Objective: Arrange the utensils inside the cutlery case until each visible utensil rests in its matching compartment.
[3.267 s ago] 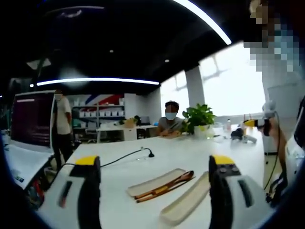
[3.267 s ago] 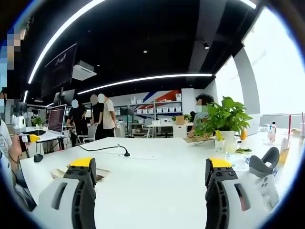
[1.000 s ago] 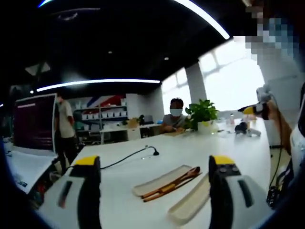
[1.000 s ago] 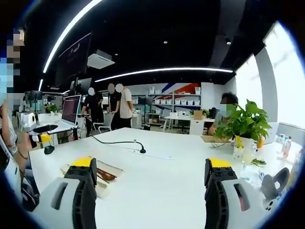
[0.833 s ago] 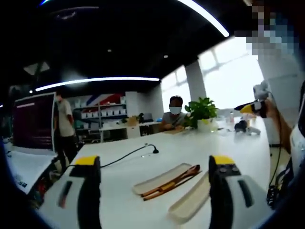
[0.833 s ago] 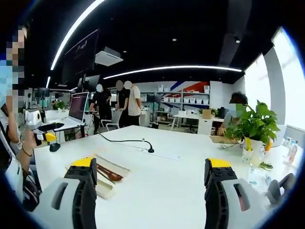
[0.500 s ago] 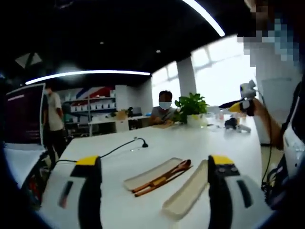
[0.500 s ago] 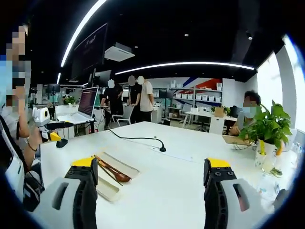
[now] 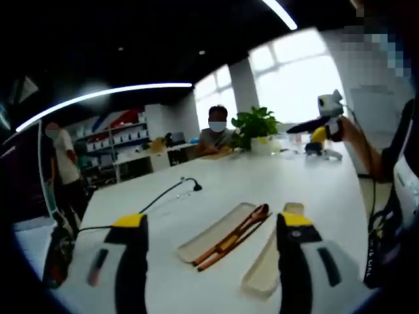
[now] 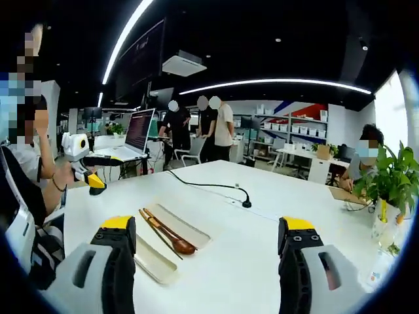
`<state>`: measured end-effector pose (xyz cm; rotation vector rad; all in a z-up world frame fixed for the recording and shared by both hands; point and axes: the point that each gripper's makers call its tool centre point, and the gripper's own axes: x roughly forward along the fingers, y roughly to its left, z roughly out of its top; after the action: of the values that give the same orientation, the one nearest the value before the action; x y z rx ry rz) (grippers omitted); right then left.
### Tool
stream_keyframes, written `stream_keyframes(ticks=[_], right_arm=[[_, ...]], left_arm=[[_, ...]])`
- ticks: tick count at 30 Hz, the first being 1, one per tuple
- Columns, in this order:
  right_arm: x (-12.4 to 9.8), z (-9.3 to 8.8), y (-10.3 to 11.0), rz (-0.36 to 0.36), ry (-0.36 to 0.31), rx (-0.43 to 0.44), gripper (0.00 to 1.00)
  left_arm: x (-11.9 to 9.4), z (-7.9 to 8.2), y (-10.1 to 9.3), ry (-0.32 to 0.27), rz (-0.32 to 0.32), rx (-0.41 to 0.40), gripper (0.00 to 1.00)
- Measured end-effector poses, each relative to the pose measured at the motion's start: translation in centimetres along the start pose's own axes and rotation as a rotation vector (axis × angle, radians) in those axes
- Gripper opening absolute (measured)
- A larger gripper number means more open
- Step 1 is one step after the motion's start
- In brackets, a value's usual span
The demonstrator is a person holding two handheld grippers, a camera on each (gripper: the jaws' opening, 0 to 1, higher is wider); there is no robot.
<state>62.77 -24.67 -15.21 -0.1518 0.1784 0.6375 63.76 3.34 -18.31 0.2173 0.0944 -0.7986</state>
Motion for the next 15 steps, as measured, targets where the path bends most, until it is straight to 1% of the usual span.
stream_keyframes(ticks=[6,10,13,15], right_arm=[[1.6,0.1,0.7,0.047,-0.004,-0.009,0.88],[2.7,-0.1,1.4,0.078,0.015,-0.028,0.88],[3.5,-0.1,1.6,0.097,0.023,-0.031,0.87],[4.0,-0.3,1.7,0.111,0.033,-0.035,0.85]], left_arm=[[0.9,-0.5,0.3,0.051,-0.031,0.037,0.82],[1.5,-1.0,0.4,0.079,-0.056,0.059,0.76],[2.2,-1.6,0.4,0.110,-0.082,0.058,0.75],[2.6,-2.1,0.4,0.141,-0.101,0.066,0.72]])
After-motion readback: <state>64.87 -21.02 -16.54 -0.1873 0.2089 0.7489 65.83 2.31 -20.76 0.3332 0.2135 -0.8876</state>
